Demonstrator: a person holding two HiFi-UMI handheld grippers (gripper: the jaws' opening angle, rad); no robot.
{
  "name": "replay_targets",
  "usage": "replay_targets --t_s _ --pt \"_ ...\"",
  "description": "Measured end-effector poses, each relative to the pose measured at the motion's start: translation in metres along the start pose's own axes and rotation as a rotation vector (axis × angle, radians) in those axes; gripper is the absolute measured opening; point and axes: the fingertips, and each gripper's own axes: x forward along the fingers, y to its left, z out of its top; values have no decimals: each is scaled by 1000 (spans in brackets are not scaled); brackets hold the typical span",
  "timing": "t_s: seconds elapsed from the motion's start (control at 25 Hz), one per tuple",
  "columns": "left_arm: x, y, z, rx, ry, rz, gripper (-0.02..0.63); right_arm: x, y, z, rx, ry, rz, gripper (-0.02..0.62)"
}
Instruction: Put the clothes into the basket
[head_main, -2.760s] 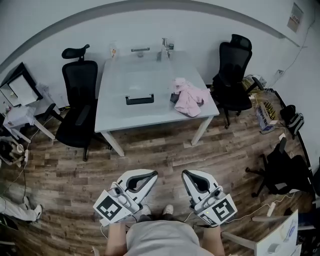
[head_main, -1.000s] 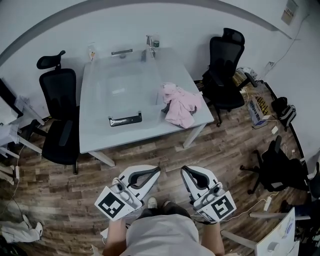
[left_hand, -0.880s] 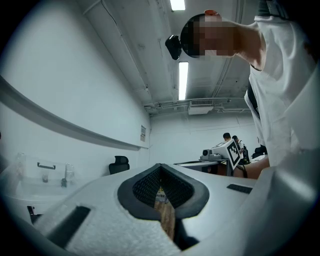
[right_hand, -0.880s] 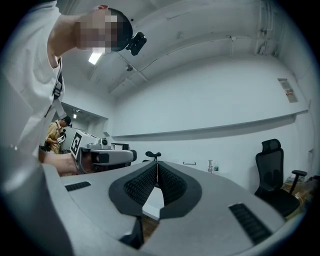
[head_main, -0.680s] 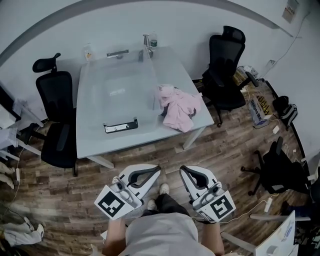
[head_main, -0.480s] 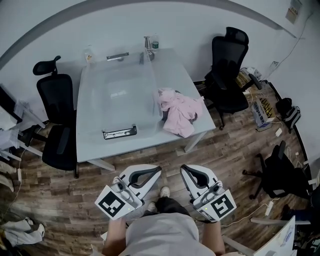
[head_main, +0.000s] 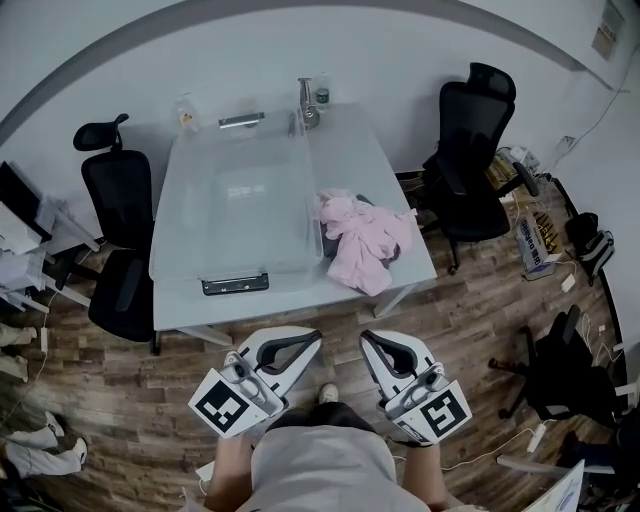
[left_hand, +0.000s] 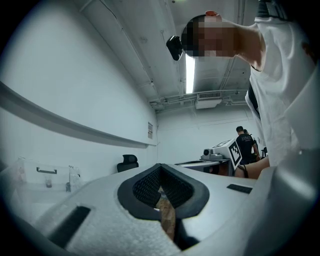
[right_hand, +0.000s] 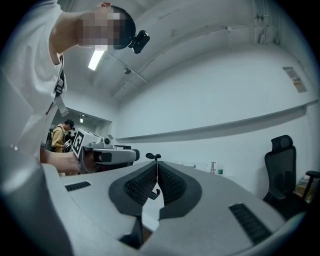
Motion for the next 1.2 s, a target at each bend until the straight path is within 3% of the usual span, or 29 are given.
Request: replay_targets --t_s 0.4,1.2 --pt "37 35 1 11 7 4 5 26 -50 -4 11 -1 6 6" --pt "106 168 -17 -11 26 -78 5 137 -152 -23 9 56 -38 6"
